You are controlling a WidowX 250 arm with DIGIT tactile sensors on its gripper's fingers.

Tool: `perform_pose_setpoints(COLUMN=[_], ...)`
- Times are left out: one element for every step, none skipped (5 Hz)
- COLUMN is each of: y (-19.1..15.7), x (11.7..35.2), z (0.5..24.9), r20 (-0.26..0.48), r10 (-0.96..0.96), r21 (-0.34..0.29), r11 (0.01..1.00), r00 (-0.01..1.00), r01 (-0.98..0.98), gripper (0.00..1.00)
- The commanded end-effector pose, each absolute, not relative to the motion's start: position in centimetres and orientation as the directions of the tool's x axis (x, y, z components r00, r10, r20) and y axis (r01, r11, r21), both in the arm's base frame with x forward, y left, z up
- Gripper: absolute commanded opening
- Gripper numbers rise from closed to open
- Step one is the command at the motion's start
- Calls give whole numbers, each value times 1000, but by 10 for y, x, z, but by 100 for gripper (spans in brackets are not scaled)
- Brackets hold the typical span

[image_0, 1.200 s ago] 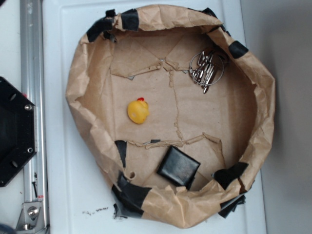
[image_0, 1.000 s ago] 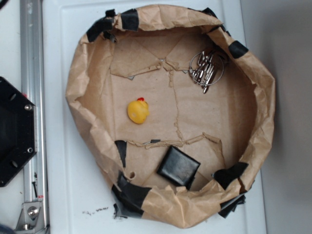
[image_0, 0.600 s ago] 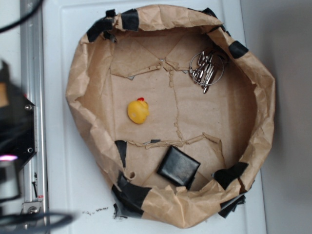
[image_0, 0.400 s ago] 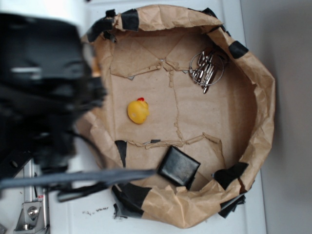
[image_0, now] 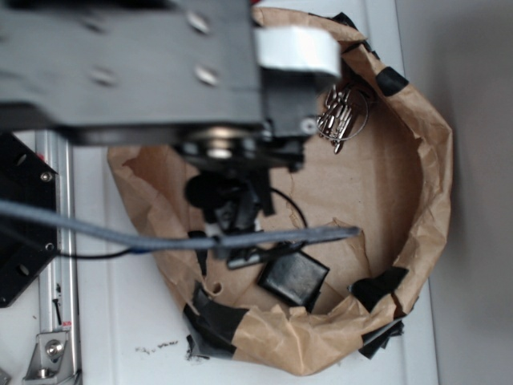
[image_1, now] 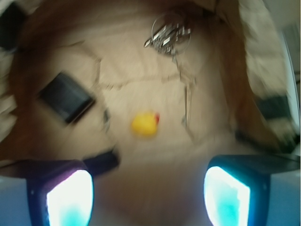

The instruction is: Grab the yellow duck.

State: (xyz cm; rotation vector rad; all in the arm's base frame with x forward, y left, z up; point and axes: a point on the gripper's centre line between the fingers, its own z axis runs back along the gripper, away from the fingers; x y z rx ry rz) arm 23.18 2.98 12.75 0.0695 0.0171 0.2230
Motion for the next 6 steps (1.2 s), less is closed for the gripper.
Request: perform_pose_setpoints(y=[39, 39, 39, 39, 39, 25], x=[240, 240, 240, 240, 240, 245], z=[79, 79, 79, 79, 79, 50], r20=[6, 6, 6, 6, 6, 0], r10=[133, 133, 133, 133, 133, 162], r21=[85, 85, 85, 85, 85, -2], r11=[987, 987, 987, 987, 987, 987], r00=[991, 991, 991, 991, 991, 987], r01=[-133, -133, -133, -133, -133, -162], gripper=[100, 100, 100, 100, 100, 100])
